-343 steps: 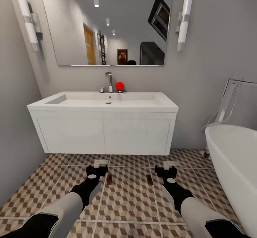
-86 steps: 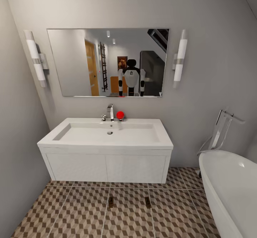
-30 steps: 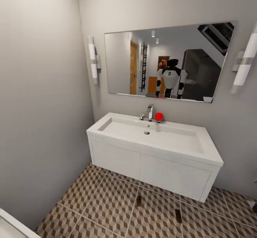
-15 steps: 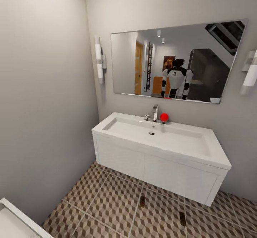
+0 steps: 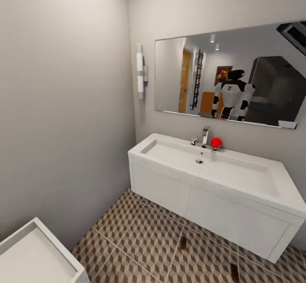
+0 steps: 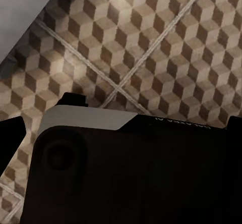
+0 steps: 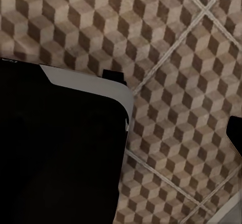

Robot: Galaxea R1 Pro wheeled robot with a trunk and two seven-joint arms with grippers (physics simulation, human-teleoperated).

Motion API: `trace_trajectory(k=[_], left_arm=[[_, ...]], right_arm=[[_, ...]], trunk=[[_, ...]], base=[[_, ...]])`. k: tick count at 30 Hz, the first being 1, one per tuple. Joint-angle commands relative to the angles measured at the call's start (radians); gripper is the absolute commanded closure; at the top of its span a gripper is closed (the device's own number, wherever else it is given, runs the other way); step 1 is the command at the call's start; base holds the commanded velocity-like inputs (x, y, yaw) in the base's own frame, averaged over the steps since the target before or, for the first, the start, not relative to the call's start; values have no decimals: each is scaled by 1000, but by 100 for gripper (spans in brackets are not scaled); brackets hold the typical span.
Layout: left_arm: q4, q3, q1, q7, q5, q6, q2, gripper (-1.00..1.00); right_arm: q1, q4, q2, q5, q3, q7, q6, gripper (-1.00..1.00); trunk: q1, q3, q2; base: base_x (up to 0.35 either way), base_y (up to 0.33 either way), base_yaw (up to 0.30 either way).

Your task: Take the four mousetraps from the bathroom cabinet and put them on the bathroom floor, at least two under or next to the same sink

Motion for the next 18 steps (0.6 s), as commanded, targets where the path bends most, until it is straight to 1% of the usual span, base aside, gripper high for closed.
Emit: trace_trajectory(k=[1, 18], left_arm=[[1, -7, -1, 3, 7, -3, 0, -100], [1, -7, -1, 1, 5, -2, 0, -100]], right_arm=[[-1, 3, 0, 7, 8, -5, -5, -100], [-1, 3, 3, 9, 9, -5, -1, -100]], trunk=[[0, -1, -1], [0, -1, -1]], base=[[0, 0, 298], [0, 0, 299]])
